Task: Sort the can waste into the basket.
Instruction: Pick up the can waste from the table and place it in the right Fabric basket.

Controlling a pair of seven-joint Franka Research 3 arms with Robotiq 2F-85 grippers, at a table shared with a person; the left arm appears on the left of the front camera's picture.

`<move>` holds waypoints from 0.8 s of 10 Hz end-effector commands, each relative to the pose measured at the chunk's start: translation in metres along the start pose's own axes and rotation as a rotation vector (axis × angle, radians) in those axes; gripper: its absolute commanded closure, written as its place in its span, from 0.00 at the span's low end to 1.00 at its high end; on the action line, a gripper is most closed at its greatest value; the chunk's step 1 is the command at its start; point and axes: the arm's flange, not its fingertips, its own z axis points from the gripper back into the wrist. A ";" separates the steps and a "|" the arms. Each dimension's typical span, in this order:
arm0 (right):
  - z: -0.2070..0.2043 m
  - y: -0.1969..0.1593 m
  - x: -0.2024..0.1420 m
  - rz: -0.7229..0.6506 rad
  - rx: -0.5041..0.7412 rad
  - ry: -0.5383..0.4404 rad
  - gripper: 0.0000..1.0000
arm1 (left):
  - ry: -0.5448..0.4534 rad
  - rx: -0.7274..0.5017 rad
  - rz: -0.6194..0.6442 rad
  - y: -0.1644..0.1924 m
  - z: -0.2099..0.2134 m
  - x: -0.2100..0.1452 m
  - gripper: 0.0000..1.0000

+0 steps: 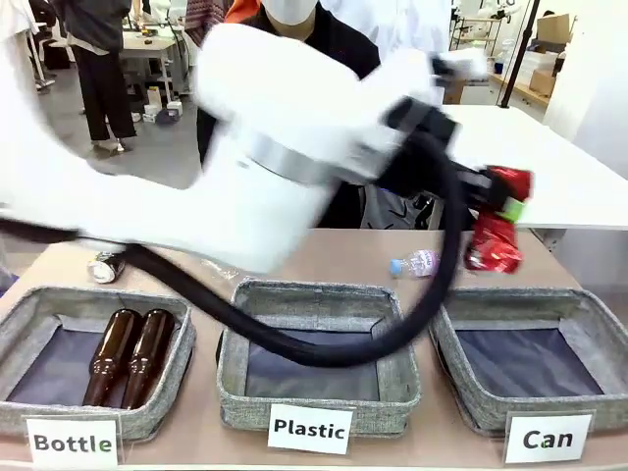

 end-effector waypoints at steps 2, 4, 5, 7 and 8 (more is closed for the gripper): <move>0.020 -0.028 -0.021 0.106 0.129 -0.151 0.00 | 0.219 0.209 -0.040 0.045 -0.137 0.045 0.74; 0.015 -0.009 -0.010 0.025 0.019 -0.033 0.00 | 0.281 0.135 -0.161 0.028 -0.183 0.040 0.74; 0.015 -0.009 -0.010 0.025 0.019 -0.033 0.00 | 0.226 0.092 -0.206 0.016 -0.186 0.047 0.74; 0.015 -0.009 -0.010 0.025 0.019 -0.033 0.00 | 0.260 0.060 -0.319 0.002 -0.188 0.054 0.74; 0.015 -0.009 -0.010 0.025 0.019 -0.033 0.00 | 0.352 -0.054 -0.374 0.001 -0.191 0.047 0.74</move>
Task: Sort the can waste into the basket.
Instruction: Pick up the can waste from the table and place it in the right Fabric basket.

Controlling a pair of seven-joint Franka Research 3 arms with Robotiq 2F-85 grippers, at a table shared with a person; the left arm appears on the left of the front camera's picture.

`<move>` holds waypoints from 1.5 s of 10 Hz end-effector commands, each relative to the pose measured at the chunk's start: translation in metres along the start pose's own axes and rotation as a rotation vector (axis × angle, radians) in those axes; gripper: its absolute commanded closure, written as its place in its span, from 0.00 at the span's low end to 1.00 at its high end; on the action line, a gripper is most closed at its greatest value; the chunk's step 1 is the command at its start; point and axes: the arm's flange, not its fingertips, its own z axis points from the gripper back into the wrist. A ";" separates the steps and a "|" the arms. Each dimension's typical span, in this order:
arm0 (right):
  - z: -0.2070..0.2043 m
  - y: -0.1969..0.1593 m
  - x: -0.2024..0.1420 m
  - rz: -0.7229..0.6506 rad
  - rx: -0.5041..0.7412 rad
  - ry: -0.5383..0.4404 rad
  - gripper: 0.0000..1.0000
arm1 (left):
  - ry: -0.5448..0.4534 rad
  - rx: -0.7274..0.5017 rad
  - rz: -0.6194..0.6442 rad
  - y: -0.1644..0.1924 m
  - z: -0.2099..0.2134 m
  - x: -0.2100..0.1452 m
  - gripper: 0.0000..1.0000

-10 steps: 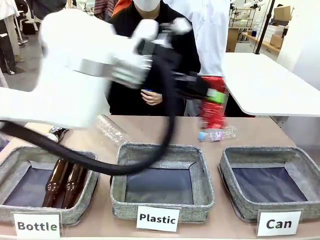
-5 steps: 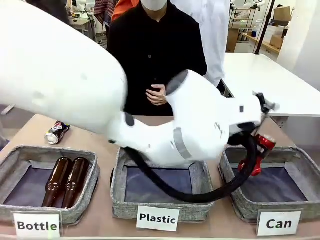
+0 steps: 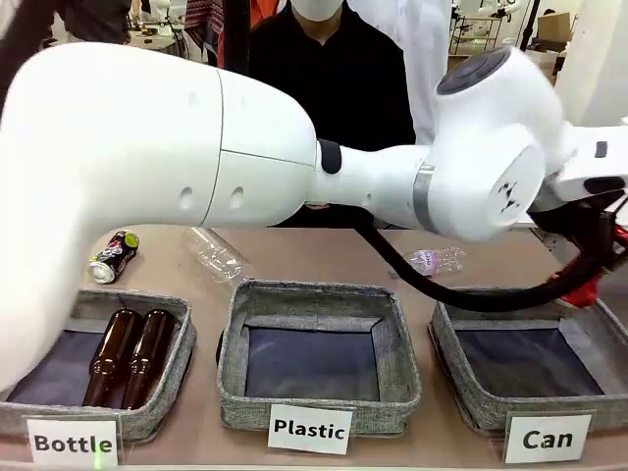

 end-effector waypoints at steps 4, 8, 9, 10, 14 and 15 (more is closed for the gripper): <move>0.001 0.001 -0.002 -0.026 -0.015 0.006 0.00 | 0.180 -0.201 -0.255 -0.002 -0.019 -0.014 0.74; 0.001 0.001 -0.002 -0.026 -0.015 0.006 0.00 | 0.186 -0.170 -0.287 -0.001 -0.017 -0.017 0.07; 0.001 0.001 -0.002 -0.026 -0.015 0.006 0.00 | 0.184 -0.165 -0.289 -0.001 -0.015 -0.017 0.00; 0.001 0.001 -0.002 -0.026 -0.015 0.006 0.00 | 0.181 -0.136 -0.284 0.002 -0.009 -0.018 0.04; 0.001 0.000 -0.001 -0.003 -0.001 -0.002 0.00 | 0.177 -0.129 -0.194 0.016 0.064 -0.047 0.00; -0.026 0.012 0.014 -0.004 -0.027 0.055 0.00 | 0.165 -0.191 -0.176 0.012 0.097 -0.060 0.00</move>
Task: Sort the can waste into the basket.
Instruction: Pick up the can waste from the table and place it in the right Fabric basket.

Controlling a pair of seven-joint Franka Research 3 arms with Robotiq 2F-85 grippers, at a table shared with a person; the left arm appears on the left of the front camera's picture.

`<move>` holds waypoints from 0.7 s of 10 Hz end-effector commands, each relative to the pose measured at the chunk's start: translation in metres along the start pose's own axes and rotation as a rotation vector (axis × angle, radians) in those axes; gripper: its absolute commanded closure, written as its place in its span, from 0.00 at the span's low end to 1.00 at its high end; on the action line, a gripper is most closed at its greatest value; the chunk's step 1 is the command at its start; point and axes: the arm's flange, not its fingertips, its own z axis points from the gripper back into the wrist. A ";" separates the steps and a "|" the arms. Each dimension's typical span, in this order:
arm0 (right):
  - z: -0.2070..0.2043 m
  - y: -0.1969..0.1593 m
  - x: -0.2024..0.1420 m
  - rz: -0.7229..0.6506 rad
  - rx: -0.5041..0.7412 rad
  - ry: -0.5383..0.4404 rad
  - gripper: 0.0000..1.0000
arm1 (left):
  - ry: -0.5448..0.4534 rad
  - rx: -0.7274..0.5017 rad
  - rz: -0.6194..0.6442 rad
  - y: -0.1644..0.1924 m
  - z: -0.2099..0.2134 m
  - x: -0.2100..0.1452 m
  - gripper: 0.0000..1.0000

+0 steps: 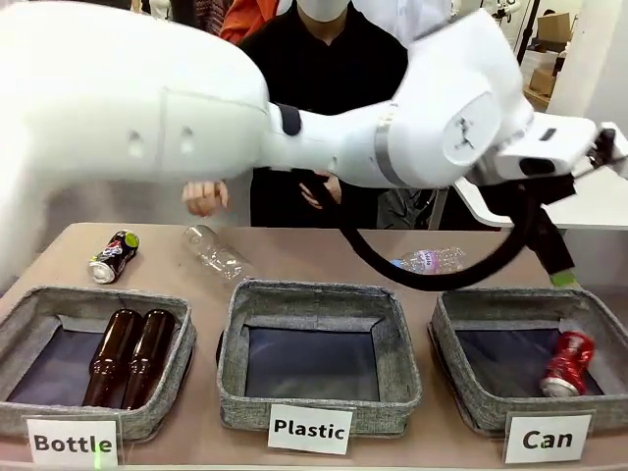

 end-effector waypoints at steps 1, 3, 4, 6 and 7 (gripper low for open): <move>-0.046 0.023 0.025 -0.007 -0.069 0.085 0.00 | -0.038 -0.099 0.027 -0.045 0.061 -0.048 0.00; -0.110 0.058 0.046 -0.006 -0.183 0.122 0.00 | -0.049 0.002 0.079 -0.077 0.120 -0.081 0.00; -0.149 0.080 0.053 0.035 -0.207 0.139 0.00 | -0.051 -0.014 0.132 -0.090 0.158 -0.112 0.00; -0.200 0.116 0.053 0.081 -0.095 0.161 0.00 | -0.080 -0.018 0.357 -0.118 0.228 -0.188 0.00; -0.220 0.135 0.056 0.090 -0.021 0.160 0.00 | -0.118 -0.077 0.471 -0.125 0.272 -0.227 0.00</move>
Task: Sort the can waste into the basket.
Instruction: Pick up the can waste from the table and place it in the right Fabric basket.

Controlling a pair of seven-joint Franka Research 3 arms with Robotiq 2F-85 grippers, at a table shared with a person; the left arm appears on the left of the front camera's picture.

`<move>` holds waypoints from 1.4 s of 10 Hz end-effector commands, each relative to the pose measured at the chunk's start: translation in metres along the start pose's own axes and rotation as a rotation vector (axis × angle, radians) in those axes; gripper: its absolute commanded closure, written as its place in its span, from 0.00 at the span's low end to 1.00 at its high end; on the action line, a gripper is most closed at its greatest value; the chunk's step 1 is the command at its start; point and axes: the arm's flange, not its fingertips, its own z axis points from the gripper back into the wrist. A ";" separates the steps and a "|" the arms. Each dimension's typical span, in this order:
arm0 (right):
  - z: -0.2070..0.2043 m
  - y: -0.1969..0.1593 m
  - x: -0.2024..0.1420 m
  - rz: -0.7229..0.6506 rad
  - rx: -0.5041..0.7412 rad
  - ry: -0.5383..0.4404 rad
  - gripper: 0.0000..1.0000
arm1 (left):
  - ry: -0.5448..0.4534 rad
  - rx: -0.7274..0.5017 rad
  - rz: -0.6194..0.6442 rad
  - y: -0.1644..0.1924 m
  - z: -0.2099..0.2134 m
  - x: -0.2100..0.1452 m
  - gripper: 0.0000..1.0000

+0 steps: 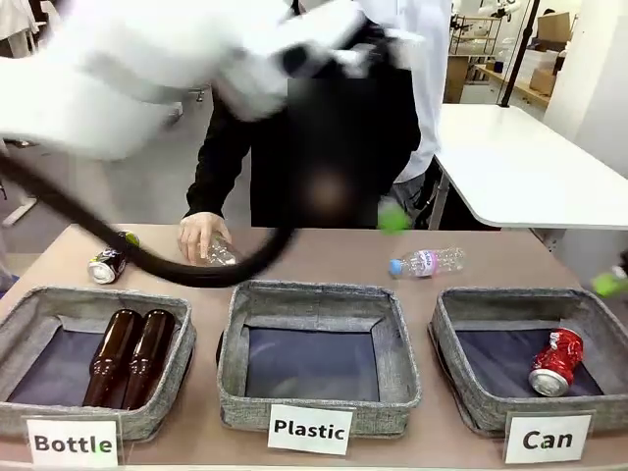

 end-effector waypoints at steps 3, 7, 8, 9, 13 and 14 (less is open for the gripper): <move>-0.052 0.045 0.011 -0.017 0.290 -0.005 0.00 | -0.122 -0.103 0.506 -0.001 0.150 -0.189 0.00; -0.049 0.034 0.024 -0.131 0.527 -0.021 0.00 | -0.513 -0.093 1.065 -0.025 0.182 -0.392 0.00; -0.043 0.024 0.029 -0.159 0.650 0.005 0.00 | -0.648 -0.058 1.086 -0.034 0.182 -0.427 0.00; -0.035 0.009 0.033 -0.223 0.735 0.011 0.00 | -0.761 0.023 1.137 -0.046 0.178 -0.453 0.00; -0.049 0.039 0.023 -0.146 0.528 -0.002 0.00 | -0.469 -0.105 1.057 -0.001 0.230 -0.401 0.00; -0.049 0.039 0.023 -0.146 0.528 -0.002 0.00 | -0.469 -0.105 1.057 -0.001 0.230 -0.401 0.00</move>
